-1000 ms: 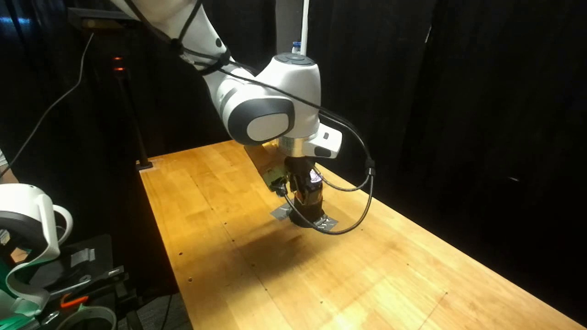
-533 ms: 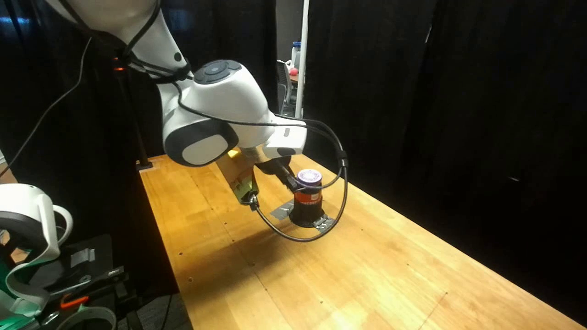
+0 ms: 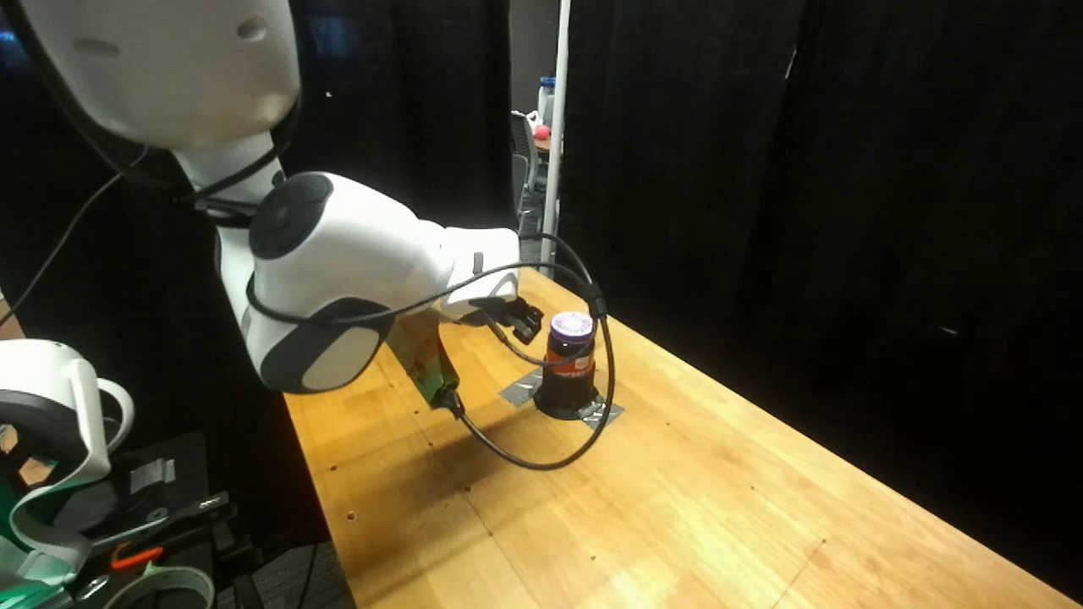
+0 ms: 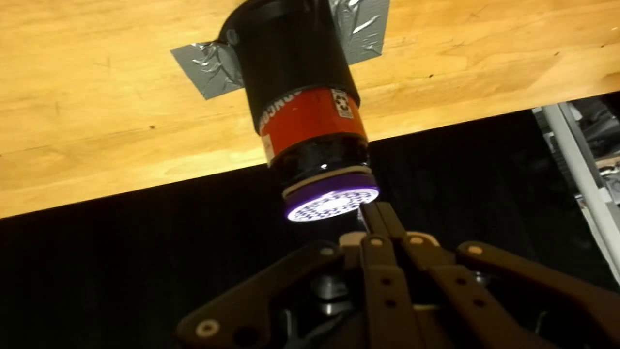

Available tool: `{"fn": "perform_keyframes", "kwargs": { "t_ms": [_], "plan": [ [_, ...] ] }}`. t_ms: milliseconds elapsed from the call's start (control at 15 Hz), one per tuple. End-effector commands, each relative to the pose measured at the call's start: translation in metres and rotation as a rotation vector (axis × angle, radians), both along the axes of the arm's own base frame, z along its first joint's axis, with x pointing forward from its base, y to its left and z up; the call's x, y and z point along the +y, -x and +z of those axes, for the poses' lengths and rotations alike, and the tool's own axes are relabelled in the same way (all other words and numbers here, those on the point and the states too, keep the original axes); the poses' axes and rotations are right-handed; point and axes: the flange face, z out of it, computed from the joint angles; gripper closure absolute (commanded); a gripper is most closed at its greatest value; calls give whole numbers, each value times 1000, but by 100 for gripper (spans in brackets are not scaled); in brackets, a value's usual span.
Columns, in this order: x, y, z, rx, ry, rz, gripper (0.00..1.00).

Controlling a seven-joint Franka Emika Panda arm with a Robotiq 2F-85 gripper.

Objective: Put the rubber band on the cup

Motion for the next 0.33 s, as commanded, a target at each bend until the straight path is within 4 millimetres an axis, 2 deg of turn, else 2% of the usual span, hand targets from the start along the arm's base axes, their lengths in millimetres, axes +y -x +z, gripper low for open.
{"fn": "perform_keyframes", "kwargs": {
  "t_ms": [0, 67, 133, 200, 267],
  "plan": [
    [-26, 19, -20, -54, -15, 11, 100],
    [-31, 22, -27, 14, -26, 2, 74],
    [-34, 26, -35, 96, -39, 7, 73],
    [-34, 18, -34, 32, -16, 4, 93],
    [-36, 20, -40, 70, -25, 6, 84]
  ]
}}
